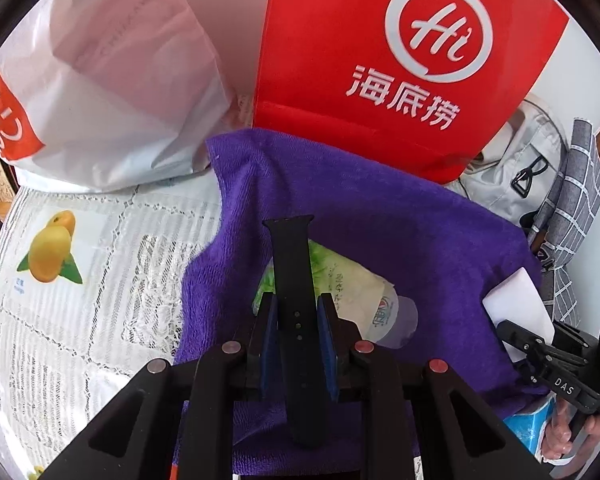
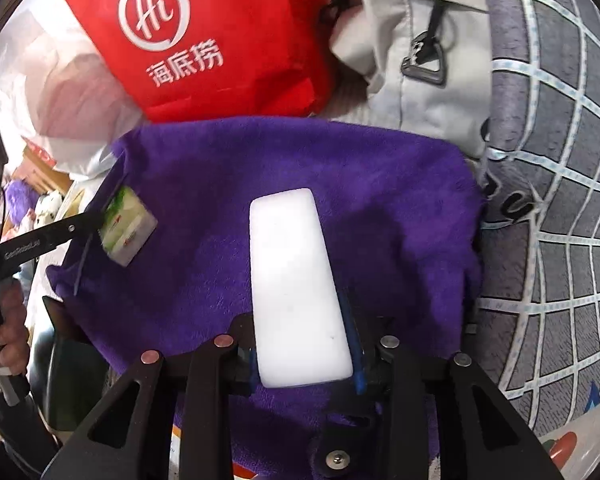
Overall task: Organize soft objects
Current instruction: 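Lower the sponge and strap onto the purple towel and open both tools, then withdraw both tools back over the pile and grasp the white glove with the right tool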
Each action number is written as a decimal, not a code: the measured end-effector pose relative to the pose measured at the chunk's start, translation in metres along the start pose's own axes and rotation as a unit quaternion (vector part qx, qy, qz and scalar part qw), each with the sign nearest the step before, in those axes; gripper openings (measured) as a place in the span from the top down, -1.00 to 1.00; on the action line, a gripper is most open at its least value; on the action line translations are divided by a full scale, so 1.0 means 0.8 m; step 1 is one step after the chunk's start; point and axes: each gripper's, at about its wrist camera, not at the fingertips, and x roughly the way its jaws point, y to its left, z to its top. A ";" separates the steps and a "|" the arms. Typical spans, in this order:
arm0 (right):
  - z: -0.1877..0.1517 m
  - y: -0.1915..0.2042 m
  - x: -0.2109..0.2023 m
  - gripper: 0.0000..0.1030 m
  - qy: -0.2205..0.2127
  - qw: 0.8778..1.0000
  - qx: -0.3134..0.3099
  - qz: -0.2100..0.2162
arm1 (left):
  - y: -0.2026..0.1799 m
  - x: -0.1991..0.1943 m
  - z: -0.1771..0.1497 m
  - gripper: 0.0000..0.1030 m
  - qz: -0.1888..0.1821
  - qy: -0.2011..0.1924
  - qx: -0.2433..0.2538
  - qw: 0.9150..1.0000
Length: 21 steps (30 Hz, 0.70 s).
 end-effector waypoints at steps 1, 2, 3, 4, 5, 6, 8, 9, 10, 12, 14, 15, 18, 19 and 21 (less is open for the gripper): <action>0.000 0.001 0.000 0.28 0.002 1.000 -0.004 -0.001 | 0.001 0.000 -0.001 0.60 -0.002 0.002 -0.004 1.000; 0.000 0.002 0.001 0.23 0.002 1.000 -0.005 0.003 | 0.002 0.000 0.000 0.60 -0.008 0.004 -0.007 1.000; -0.001 0.003 -0.002 0.10 -0.002 1.000 -0.009 0.014 | 0.002 0.000 0.000 0.60 -0.011 0.006 -0.006 1.000; -0.001 0.004 -0.005 -0.03 -0.007 1.000 -0.012 0.019 | 0.002 0.000 -0.001 0.60 -0.011 0.008 -0.006 1.000; -0.001 0.004 -0.009 -0.10 -0.014 1.000 -0.014 0.019 | 0.002 -0.001 -0.001 0.58 -0.013 0.010 -0.010 1.000; -0.001 0.004 -0.015 -0.22 -0.020 1.000 -0.014 0.018 | 0.003 -0.003 -0.001 0.56 -0.018 0.008 -0.015 1.000; -0.003 0.005 -0.027 -0.29 -0.038 0.999 -0.017 0.013 | 0.001 -0.007 -0.005 0.42 -0.020 0.006 -0.016 1.000; -0.005 0.006 -0.032 -0.30 -0.044 0.999 -0.019 0.010 | -0.001 -0.011 -0.008 0.41 -0.019 0.004 -0.015 1.000; -0.007 0.007 -0.038 -0.30 -0.049 0.999 -0.021 0.005 | -0.002 -0.015 -0.012 0.36 -0.020 0.002 -0.015 1.000; -0.013 0.010 -0.049 -0.30 -0.059 0.998 -0.024 -0.005 | -0.003 -0.024 -0.022 0.30 -0.025 -0.001 -0.020 0.999; -0.023 0.012 -0.063 -0.30 -0.076 0.997 -0.022 -0.013 | -0.003 -0.036 -0.030 0.30 -0.029 -0.001 -0.023 0.999; -0.030 0.016 -0.072 -0.30 -0.082 0.996 -0.022 -0.013 | -0.005 -0.045 -0.035 0.30 -0.030 -0.005 -0.021 0.999; -0.047 0.024 -0.092 -0.30 -0.092 0.995 -0.024 -0.008 | -0.011 -0.073 -0.047 0.03 -0.016 -0.019 0.000 1.000; -0.056 0.030 -0.103 -0.30 -0.097 0.995 -0.029 -0.004 | -0.013 -0.083 -0.052 -0.01 -0.010 -0.027 0.010 1.000; -0.068 0.042 -0.113 -0.31 -0.103 0.994 -0.037 0.001 | -0.013 -0.103 -0.062 -0.01 0.000 -0.038 0.016 0.999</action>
